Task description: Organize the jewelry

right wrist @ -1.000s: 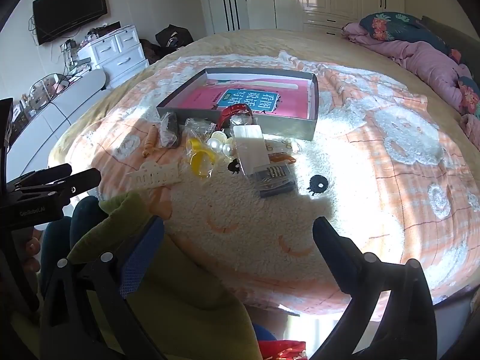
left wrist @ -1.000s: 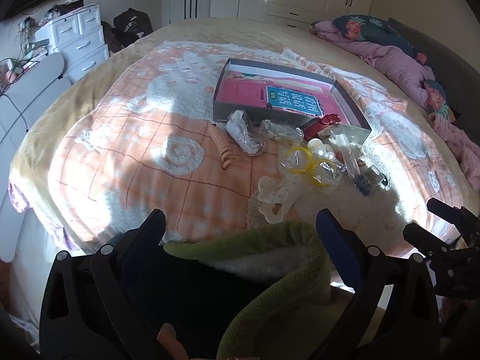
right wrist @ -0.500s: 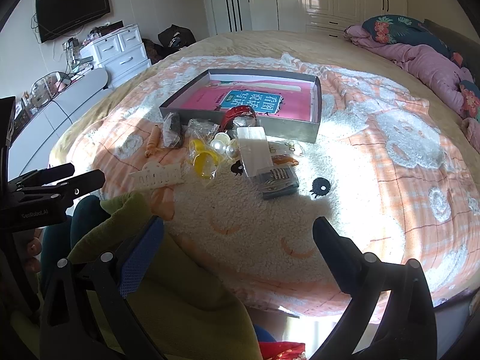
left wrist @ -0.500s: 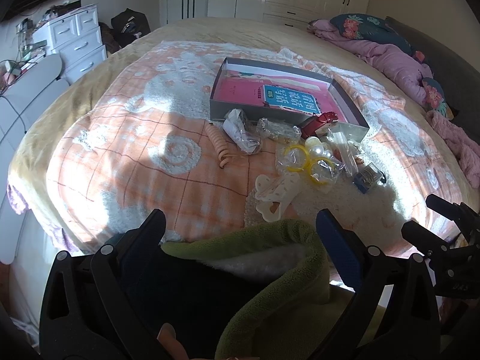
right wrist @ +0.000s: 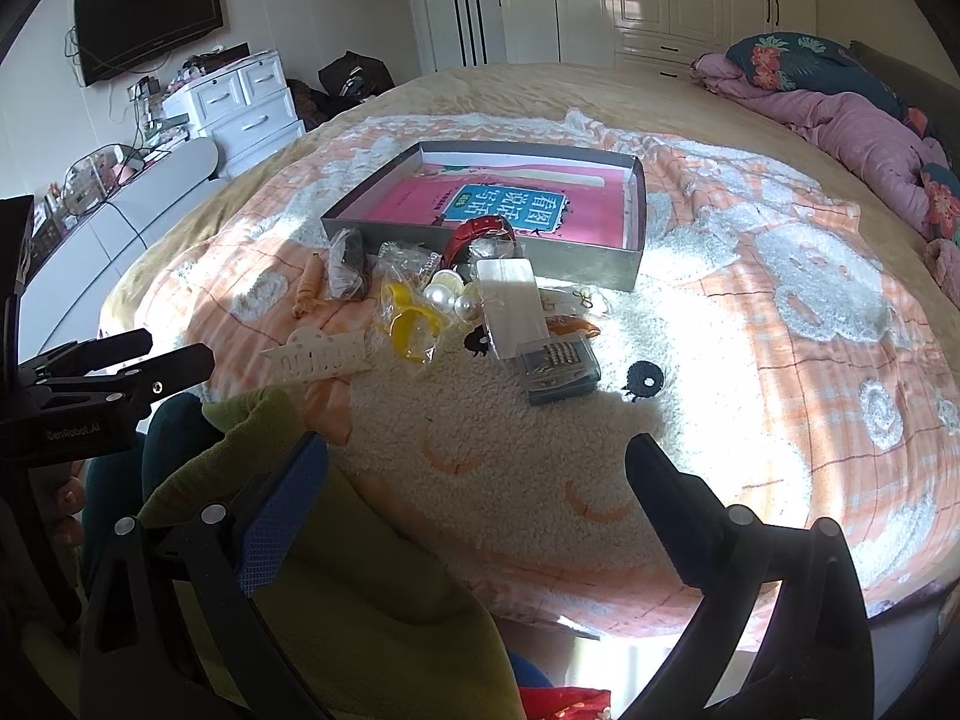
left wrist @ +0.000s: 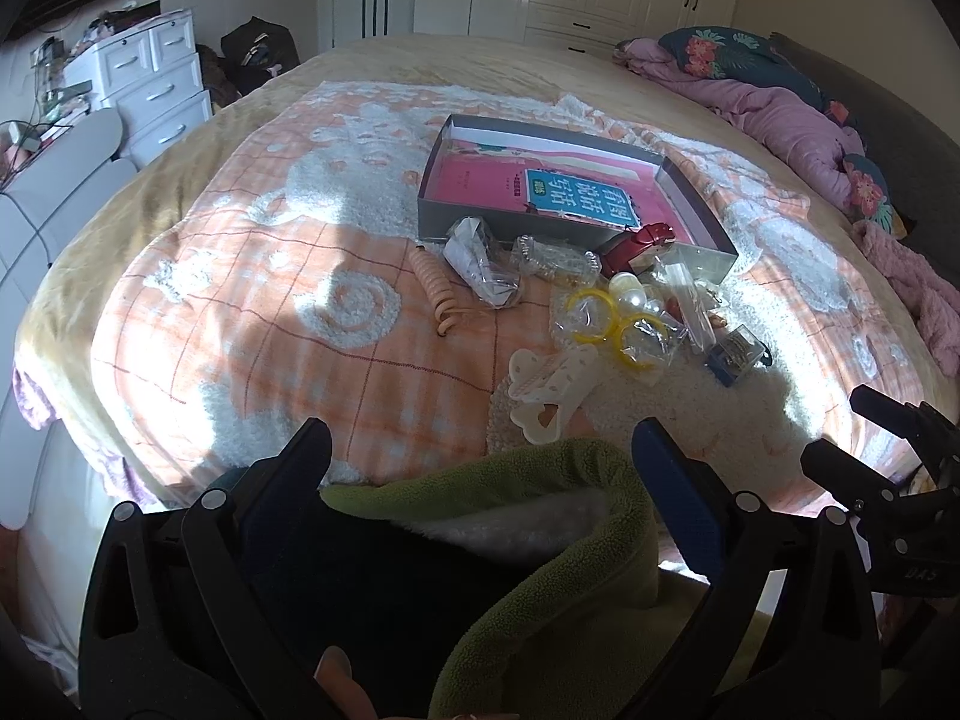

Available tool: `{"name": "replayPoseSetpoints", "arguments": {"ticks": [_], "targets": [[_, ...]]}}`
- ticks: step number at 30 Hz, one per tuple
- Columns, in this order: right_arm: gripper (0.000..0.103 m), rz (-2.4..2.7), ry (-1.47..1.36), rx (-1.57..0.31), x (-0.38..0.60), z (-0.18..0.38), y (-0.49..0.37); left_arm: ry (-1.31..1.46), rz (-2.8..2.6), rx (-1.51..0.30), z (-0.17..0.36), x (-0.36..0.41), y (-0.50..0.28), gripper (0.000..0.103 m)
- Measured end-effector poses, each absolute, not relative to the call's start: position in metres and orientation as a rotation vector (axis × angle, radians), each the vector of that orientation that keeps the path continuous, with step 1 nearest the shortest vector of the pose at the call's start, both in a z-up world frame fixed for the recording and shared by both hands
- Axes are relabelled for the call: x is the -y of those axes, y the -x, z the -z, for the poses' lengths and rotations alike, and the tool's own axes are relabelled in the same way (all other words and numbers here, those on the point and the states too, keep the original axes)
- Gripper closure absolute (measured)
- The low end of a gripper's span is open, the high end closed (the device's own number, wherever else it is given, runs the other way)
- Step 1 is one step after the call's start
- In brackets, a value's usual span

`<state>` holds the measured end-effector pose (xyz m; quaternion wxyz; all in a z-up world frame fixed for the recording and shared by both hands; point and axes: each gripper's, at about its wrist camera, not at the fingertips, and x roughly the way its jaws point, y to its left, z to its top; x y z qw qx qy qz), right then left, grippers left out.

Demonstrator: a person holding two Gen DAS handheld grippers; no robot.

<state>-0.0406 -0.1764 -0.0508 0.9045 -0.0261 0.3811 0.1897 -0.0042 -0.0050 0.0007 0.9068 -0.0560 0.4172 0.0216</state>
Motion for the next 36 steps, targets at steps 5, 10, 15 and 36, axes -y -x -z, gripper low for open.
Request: {"name": "replayPoseSetpoints", "arguments": {"ticks": [5,10,15,36], "targets": [[0.004,-0.397,0.055,-0.779,0.176,0.049,0.040,0.116,-0.045,-0.862,-0.001,0.005,0.004,0.009],[0.004,-0.401,0.054,-0.781,0.176,0.049,0.039,0.115,-0.045,-0.862,-0.001,0.005,0.004,0.009],[0.004,-0.402,0.054,-0.779,0.175,0.050,0.038,0.115,-0.044,-0.862,-0.001,0.004,0.004,0.009],[0.004,-0.377,0.017,-0.793,0.186,0.062,0.005,0.094,-0.019,-0.930,0.015,0.006,-0.024,0.009]]}}
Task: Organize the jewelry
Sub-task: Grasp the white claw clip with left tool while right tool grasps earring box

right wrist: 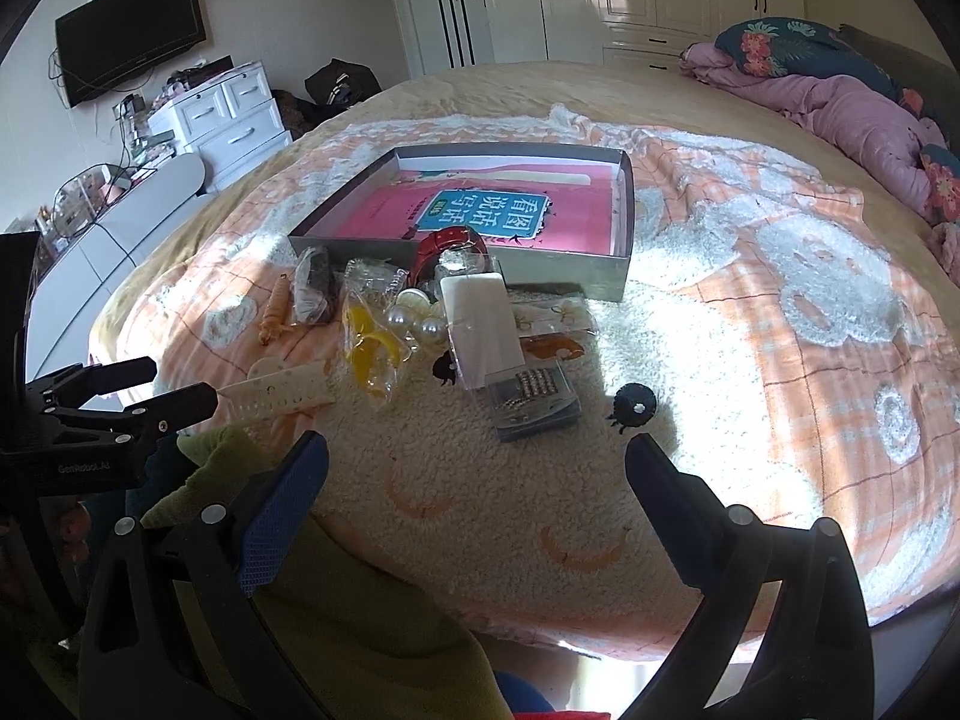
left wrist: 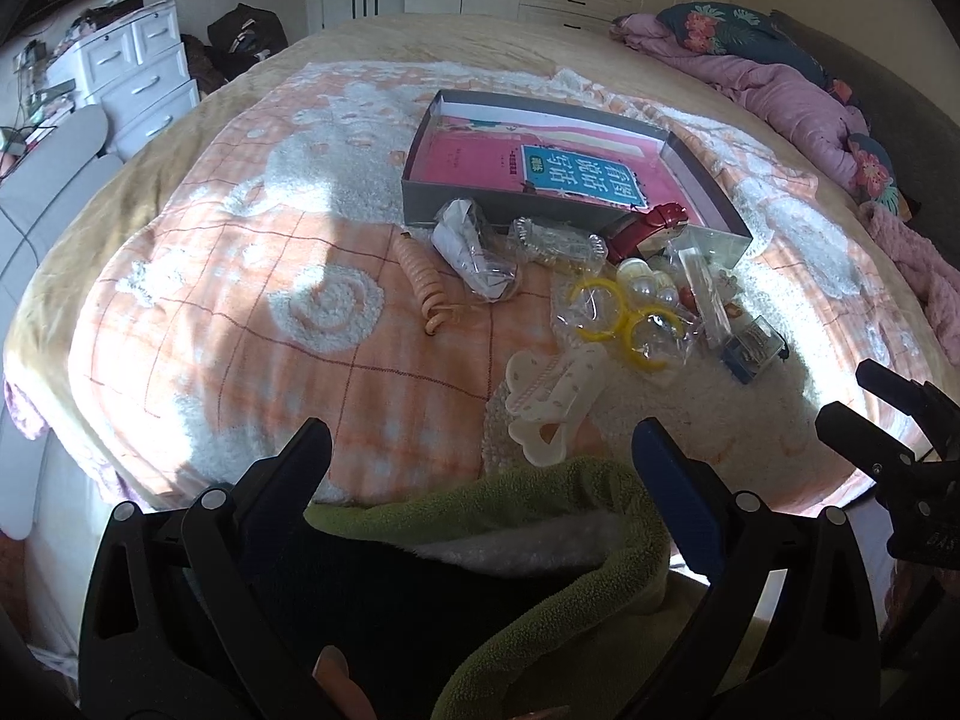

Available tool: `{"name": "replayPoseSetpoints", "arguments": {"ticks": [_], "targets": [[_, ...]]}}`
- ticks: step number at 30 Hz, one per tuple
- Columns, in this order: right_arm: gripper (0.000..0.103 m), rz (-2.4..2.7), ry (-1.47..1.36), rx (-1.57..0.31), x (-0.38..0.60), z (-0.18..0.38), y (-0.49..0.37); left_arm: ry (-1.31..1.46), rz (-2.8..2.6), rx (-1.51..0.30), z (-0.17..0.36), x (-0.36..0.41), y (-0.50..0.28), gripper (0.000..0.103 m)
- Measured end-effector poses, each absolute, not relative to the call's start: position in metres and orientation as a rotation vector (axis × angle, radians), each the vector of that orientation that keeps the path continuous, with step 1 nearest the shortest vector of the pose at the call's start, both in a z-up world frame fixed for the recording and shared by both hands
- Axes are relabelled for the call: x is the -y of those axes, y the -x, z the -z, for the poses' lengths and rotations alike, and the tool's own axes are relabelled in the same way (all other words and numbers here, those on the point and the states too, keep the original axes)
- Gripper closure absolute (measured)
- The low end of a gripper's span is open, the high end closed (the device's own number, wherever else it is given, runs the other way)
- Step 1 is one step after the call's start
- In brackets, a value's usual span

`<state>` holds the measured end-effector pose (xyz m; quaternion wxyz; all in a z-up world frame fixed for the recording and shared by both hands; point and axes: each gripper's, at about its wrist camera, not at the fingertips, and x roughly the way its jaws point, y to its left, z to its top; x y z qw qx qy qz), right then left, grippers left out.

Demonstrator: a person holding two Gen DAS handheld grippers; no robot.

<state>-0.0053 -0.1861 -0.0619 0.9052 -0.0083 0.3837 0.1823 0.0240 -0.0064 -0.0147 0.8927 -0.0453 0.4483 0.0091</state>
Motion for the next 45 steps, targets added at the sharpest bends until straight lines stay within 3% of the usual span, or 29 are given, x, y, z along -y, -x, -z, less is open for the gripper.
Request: {"name": "replayPoseSetpoints", "arguments": {"ticks": [19,30,36,41,42,45], "targets": [[0.004,-0.365,0.019,-0.840,0.200,0.092,-0.034,0.055,0.131,-1.028,0.049,0.030,-0.072,0.009],[0.006,-0.407,0.055,-0.852,0.191,0.110,-0.053,0.005,0.149,-1.069,0.066,0.037,-0.086,0.051],[0.025,-0.439,0.082,-0.843,0.188,0.115,-0.058,-0.001,0.163,-1.060,0.068,0.038,-0.087,0.059],[0.055,-0.458,0.120,-0.823,0.191,0.114,-0.059,0.026,0.177,-1.045,0.062,0.035,-0.090,0.069],[0.058,-0.475,0.115,-0.819,0.193,0.113,-0.060,0.036,0.181,-1.040,0.061,0.034,-0.090,0.074],[0.060,-0.475,0.112,-0.804,0.199,0.107,-0.059,0.043,0.182,-1.032,0.057,0.033,-0.092,0.074]]}}
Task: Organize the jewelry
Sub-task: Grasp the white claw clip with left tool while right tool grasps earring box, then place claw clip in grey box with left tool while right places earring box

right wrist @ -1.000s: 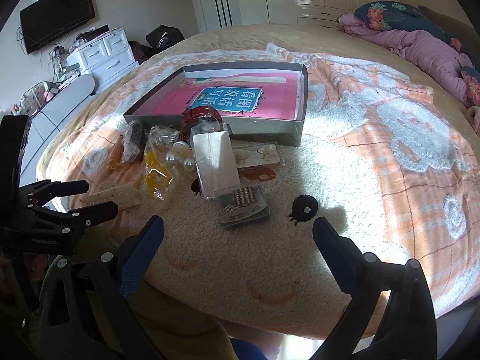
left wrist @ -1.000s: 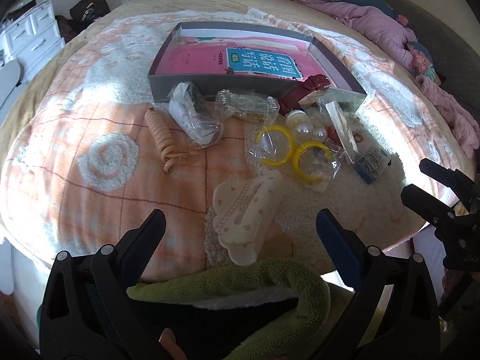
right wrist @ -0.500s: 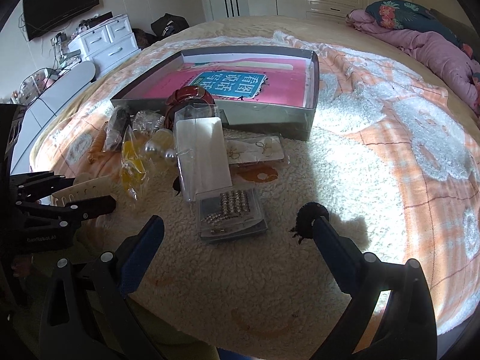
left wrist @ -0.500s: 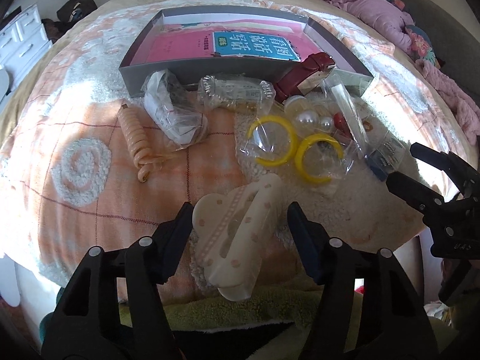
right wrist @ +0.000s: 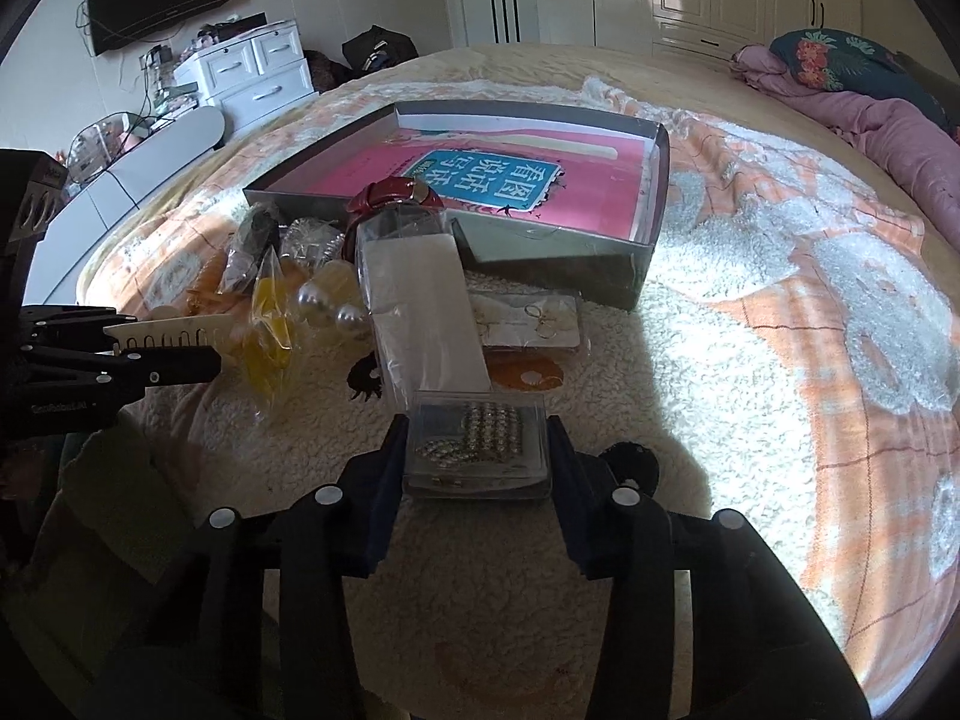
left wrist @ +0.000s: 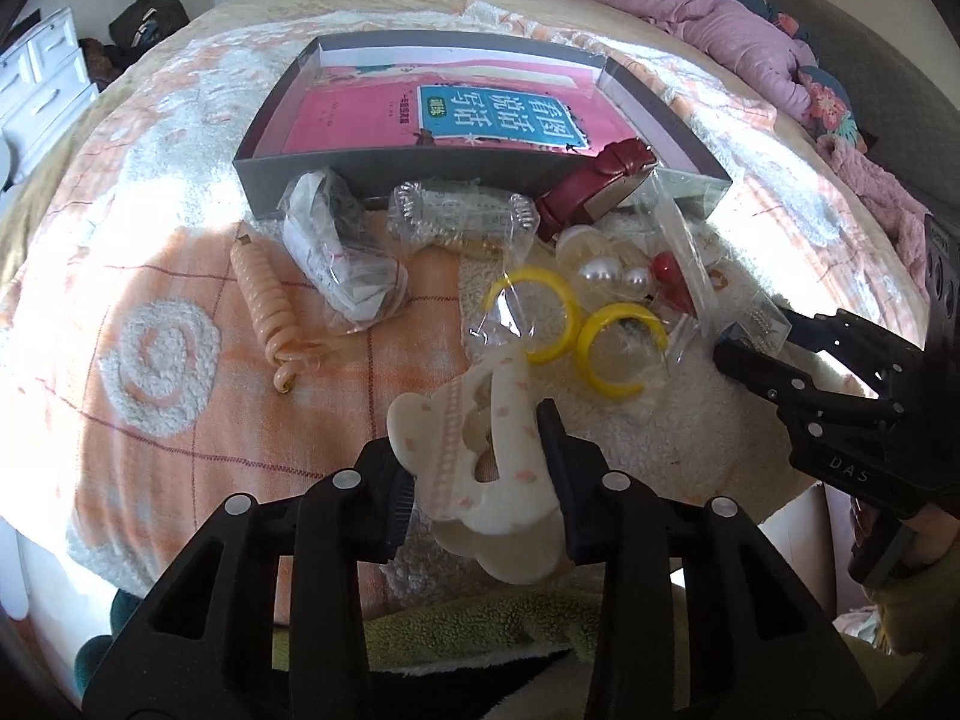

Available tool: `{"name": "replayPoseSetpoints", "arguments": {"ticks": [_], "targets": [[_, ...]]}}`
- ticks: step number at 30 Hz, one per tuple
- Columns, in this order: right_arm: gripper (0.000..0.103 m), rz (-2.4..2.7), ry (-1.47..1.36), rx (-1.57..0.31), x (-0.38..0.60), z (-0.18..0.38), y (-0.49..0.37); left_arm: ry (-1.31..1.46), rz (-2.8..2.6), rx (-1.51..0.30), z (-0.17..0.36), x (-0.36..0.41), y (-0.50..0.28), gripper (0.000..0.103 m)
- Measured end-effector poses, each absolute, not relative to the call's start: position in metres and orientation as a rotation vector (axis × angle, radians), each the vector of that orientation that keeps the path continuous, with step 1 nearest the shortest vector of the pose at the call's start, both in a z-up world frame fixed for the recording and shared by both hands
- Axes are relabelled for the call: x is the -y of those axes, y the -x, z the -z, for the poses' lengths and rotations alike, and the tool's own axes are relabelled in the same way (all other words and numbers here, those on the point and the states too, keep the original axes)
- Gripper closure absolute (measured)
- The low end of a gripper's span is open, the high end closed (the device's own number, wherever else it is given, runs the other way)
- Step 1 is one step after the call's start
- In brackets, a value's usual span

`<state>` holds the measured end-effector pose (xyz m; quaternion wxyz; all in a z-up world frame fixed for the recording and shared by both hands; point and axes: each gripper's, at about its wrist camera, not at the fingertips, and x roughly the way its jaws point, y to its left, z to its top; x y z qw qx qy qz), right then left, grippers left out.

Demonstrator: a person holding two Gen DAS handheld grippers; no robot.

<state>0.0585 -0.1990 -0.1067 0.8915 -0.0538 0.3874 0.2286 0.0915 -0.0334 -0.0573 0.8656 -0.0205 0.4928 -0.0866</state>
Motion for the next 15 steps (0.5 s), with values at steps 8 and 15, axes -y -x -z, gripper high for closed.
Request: {"name": "replayPoseSetpoints", "arguments": {"ticks": [8,15], "targets": [[0.060,-0.429,0.071,-0.768,0.221,0.085,-0.062,0.087,0.168,-0.994,0.039,0.020,-0.088,0.074],[0.060,-0.414,0.047,-0.732,0.225,0.066,-0.075,0.106,0.103,-0.940,0.017,-0.005,-0.093,0.074]]}}
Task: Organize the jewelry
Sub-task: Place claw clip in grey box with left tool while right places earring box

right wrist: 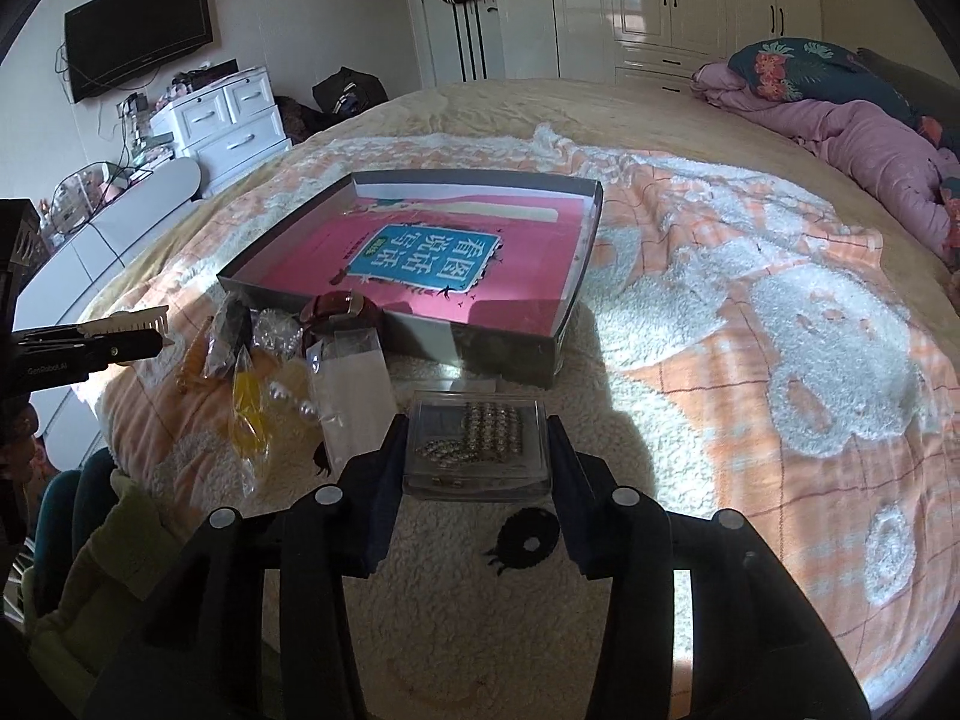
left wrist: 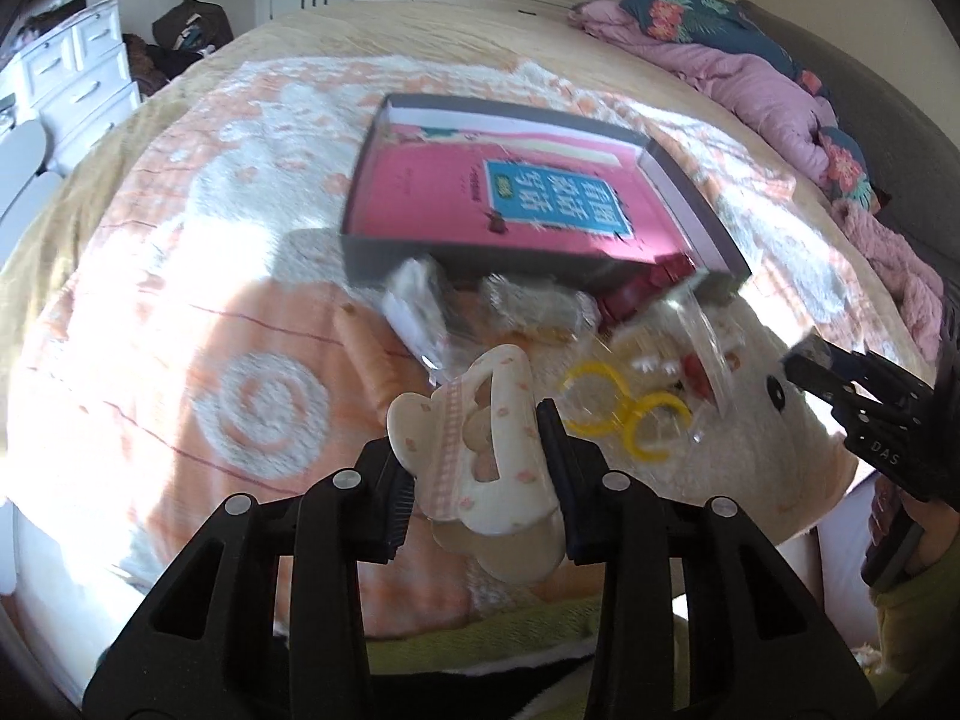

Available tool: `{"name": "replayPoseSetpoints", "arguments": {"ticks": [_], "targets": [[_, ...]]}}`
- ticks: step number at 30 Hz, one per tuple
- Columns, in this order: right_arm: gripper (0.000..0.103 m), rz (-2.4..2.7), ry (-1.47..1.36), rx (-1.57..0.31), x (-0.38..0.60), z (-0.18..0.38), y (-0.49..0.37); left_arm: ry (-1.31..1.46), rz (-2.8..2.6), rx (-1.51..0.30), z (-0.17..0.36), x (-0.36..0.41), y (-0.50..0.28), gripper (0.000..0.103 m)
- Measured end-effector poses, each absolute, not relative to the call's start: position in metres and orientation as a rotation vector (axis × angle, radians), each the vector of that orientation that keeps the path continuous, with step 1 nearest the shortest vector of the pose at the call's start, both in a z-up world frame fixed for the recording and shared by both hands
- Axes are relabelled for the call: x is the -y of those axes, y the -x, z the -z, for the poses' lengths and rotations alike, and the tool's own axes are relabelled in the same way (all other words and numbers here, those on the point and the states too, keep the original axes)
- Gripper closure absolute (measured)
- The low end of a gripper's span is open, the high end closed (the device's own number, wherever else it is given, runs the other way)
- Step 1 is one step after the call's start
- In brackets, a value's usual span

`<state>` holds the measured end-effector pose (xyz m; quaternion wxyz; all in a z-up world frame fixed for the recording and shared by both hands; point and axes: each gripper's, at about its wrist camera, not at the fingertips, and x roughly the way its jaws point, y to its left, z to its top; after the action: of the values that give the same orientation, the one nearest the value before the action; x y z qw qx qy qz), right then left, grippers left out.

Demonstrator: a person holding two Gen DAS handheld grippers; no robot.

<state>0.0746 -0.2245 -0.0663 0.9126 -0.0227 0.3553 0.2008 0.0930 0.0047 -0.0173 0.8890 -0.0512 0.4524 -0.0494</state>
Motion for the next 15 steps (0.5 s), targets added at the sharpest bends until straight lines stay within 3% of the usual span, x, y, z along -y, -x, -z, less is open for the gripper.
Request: {"name": "replayPoseSetpoints", "arguments": {"ticks": [15], "targets": [[0.060,-0.430,0.000,-0.732,0.201,0.053,-0.132,0.128,0.041,-0.910,0.000,-0.036,-0.150,0.074]]}}
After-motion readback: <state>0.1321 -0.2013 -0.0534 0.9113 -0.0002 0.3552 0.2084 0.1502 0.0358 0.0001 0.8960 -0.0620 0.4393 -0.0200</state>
